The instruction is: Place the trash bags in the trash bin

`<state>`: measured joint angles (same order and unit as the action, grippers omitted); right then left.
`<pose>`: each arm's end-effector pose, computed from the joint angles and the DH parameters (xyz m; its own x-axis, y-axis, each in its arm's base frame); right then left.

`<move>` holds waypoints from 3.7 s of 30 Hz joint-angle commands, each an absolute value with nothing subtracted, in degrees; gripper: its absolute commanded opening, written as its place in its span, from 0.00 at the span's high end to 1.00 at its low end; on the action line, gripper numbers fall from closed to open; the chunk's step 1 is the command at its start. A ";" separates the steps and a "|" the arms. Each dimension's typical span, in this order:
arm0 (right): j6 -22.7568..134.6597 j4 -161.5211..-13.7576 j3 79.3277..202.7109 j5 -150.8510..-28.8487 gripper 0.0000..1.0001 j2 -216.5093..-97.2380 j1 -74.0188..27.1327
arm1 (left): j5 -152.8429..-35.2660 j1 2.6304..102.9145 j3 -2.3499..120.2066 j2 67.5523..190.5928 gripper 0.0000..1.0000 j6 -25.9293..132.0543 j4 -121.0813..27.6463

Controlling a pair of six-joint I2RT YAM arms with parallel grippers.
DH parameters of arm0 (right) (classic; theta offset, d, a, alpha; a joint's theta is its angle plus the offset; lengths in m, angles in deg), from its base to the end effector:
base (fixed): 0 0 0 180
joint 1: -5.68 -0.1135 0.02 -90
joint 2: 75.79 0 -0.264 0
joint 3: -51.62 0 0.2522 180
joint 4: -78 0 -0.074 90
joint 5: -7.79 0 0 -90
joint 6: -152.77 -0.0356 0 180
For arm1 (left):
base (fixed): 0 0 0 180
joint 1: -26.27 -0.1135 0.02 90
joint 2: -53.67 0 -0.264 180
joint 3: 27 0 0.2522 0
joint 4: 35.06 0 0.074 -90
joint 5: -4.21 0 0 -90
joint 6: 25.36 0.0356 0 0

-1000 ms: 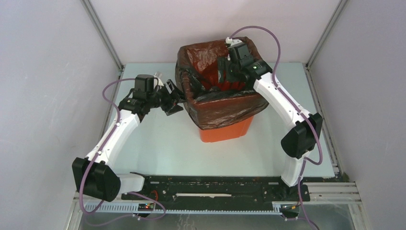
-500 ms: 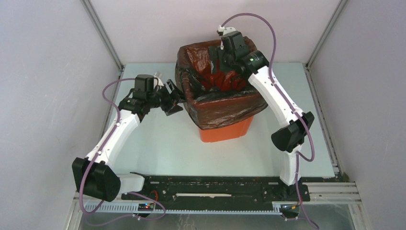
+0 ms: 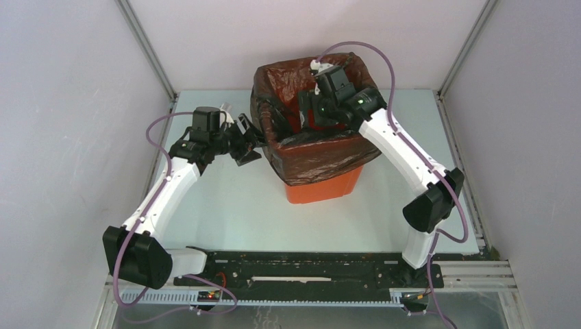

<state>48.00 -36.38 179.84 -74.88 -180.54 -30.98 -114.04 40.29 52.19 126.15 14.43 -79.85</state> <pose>0.3233 0.2349 0.3959 -0.6522 -0.1702 -0.7387 -0.3620 0.9261 0.1062 0.2617 -0.0827 0.3297 -0.8247 -0.4917 -0.2794 -0.0919 0.6040 -0.7917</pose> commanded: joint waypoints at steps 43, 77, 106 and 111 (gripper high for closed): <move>45.39 -36.04 198.66 -77.64 0.00 -186.60 -27.25 | -109.95 40.64 58.82 124.37 0.12 23.07 -86.56; 49.58 -40.88 177.14 -78.57 0.00 -166.69 -22.35 | -98.96 39.81 69.02 111.94 0.00 28.52 -88.83; 51.12 -27.16 196.79 -77.61 0.00 -159.25 -28.44 | -101.55 39.63 81.44 110.05 0.00 27.92 -90.35; 49.38 -29.33 189.03 -76.90 0.00 -144.14 -28.49 | -101.55 39.40 88.10 111.63 0.00 29.50 -88.72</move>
